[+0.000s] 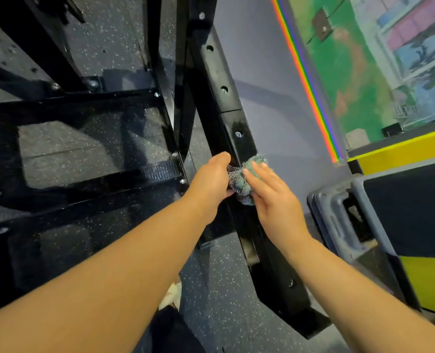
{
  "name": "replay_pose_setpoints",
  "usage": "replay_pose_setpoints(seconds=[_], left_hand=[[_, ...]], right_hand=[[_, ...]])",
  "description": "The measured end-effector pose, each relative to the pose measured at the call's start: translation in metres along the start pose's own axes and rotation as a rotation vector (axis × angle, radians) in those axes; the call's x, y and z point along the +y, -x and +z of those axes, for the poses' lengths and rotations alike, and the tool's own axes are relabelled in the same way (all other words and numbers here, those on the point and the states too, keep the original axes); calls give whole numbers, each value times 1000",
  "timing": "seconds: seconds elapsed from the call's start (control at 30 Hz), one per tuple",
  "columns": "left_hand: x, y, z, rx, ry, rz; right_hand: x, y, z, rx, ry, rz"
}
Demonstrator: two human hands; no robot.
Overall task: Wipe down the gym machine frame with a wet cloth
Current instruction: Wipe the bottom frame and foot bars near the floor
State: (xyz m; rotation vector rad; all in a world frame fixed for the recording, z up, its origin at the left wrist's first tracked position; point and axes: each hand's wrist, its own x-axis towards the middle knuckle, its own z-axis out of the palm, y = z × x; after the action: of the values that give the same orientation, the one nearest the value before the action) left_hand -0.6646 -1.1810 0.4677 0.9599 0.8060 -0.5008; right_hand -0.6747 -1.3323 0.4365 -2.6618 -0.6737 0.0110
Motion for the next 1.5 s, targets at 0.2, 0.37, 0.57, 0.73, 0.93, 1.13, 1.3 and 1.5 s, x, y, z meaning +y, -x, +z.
replay_pose_setpoints(seconds=[0.2,0.37,0.57,0.73,0.93,1.13,1.3,1.5], left_hand=[[14,-8,7,63,32,-6],[29,-16,14,108,-23,-36],[30,-12,10,96,-12,-32],[26,-5,10,91,56,-25],[20,-7,9,24,24,-17],[16,-11,3,2,27,-9],[18,-9,8,54,55,-13],[9,6,30,179,112,5]], right_hand=[[0,-105,24,79,-45,-16],[-18,-234,29,-45,-115,25],[-13,-177,18,-41,-163,51],[0,-89,11,89,-97,-70],[-11,-221,24,85,-193,-51],[-22,-311,39,27,-77,56],[-10,-248,27,-9,-136,-26],[2,-121,12,12,-190,-35]])
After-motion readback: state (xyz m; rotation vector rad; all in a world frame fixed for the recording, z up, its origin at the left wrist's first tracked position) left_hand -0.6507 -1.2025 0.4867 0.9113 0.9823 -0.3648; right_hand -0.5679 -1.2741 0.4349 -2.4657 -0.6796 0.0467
